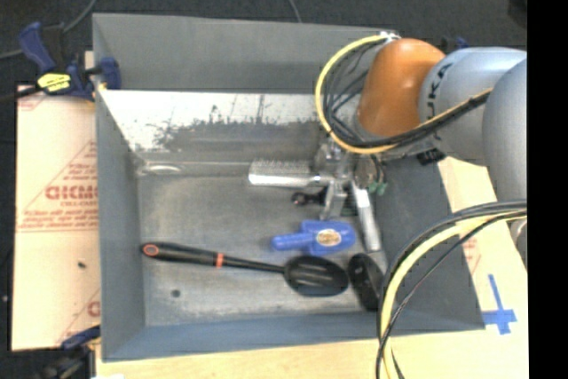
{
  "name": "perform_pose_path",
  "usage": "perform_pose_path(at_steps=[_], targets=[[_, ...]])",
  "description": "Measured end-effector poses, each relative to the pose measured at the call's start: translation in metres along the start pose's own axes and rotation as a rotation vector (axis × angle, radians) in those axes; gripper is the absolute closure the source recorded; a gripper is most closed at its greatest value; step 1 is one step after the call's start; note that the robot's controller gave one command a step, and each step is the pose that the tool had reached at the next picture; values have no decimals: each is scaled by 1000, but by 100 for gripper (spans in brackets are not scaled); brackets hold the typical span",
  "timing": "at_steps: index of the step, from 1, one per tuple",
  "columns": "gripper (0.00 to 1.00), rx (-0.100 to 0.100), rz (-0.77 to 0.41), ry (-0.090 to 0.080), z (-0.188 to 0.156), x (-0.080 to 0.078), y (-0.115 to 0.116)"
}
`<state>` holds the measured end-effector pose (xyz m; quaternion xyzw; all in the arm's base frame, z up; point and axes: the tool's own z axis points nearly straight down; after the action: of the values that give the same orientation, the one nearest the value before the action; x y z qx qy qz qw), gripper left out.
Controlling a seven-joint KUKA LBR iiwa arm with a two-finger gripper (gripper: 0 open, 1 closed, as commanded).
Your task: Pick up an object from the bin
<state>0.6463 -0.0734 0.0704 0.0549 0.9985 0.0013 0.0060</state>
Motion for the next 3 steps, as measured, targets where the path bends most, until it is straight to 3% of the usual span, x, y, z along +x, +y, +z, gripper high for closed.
perform_pose_path(at_steps=[1, 3], targets=[[100, -4, -41, -8, -1, -7, -10], [100, -4, -41, -7, -4, -6, -10]])
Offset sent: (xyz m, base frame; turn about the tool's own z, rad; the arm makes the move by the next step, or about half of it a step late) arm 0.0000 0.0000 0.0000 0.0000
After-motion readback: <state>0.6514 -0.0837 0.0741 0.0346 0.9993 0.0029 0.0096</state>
